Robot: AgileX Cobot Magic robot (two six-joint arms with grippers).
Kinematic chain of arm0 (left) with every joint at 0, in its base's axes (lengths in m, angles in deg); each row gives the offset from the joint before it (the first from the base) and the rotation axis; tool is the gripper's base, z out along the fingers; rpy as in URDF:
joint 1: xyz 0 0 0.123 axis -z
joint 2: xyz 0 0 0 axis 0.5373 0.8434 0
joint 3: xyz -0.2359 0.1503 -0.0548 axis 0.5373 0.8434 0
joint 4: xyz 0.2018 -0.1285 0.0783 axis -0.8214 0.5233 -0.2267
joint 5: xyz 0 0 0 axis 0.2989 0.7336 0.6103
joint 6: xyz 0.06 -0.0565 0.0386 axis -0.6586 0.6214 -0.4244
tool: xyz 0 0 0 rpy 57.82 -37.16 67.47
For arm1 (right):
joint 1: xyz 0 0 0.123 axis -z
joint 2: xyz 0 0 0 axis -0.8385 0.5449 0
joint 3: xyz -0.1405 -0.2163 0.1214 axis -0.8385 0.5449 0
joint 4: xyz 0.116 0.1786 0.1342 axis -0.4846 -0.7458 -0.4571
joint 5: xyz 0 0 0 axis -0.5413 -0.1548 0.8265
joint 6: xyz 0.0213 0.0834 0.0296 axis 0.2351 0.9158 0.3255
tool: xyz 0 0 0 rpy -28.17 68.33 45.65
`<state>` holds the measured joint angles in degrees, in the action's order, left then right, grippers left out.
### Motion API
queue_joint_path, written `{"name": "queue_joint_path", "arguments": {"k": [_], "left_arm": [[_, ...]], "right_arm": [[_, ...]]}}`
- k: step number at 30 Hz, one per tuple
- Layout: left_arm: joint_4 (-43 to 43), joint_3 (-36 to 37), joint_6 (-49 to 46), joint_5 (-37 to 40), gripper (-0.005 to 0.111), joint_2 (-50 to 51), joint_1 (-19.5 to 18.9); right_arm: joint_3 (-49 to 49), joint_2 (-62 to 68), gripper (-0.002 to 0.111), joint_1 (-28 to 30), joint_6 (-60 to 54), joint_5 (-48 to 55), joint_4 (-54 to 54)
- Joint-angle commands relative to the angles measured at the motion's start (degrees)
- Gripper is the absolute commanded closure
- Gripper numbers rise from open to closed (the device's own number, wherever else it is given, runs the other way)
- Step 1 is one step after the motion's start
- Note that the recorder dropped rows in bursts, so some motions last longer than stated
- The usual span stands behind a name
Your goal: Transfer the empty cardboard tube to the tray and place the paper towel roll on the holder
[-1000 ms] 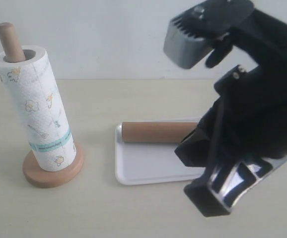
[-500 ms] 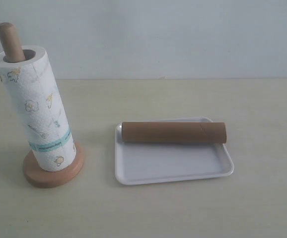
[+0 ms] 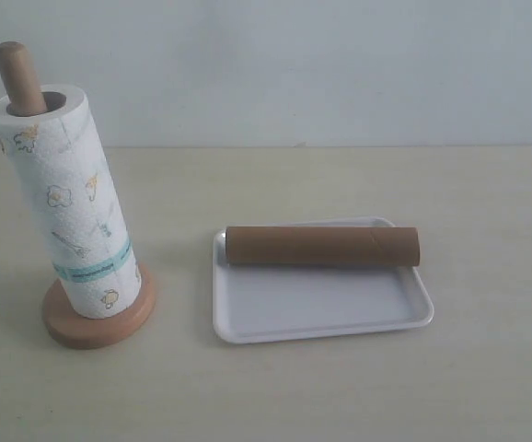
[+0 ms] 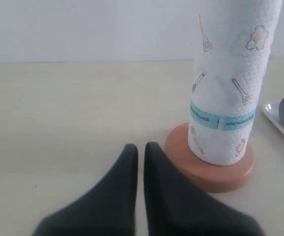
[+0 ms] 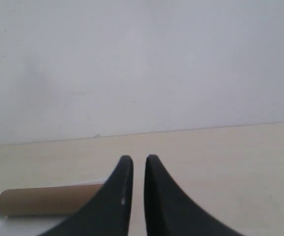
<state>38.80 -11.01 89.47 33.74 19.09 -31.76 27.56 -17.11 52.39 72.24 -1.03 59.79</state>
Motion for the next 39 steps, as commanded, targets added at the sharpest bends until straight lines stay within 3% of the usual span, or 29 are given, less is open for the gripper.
{"name": "queue_joint_path", "arguments": {"k": [1, 9, 17, 22, 39], "left_arm": [[0.0, 0.23, 0.0, -0.21, 0.103, -0.21, -0.15], [0.0, 0.23, 0.0, -0.21, 0.103, -0.21, -0.15], [0.0, 0.23, 0.0, -0.21, 0.103, -0.21, -0.15], [0.0, 0.23, 0.0, -0.21, 0.103, -0.21, -0.15], [0.0, 0.23, 0.0, -0.21, 0.103, -0.21, -0.15]], "right_arm": [[5.15, -0.3, 0.099, 1.02, 0.53, -6.31, -0.15], [12.05, -0.3, 0.099, 1.02, 3.48, -12.31, -0.15], [12.05, -0.3, 0.099, 1.02, 3.48, -8.0, 0.65], [12.05, -0.3, 0.099, 1.02, 3.34, 0.74, 8.03], [12.05, -0.3, 0.099, 1.02, 3.46, 0.7, 8.89]]}}
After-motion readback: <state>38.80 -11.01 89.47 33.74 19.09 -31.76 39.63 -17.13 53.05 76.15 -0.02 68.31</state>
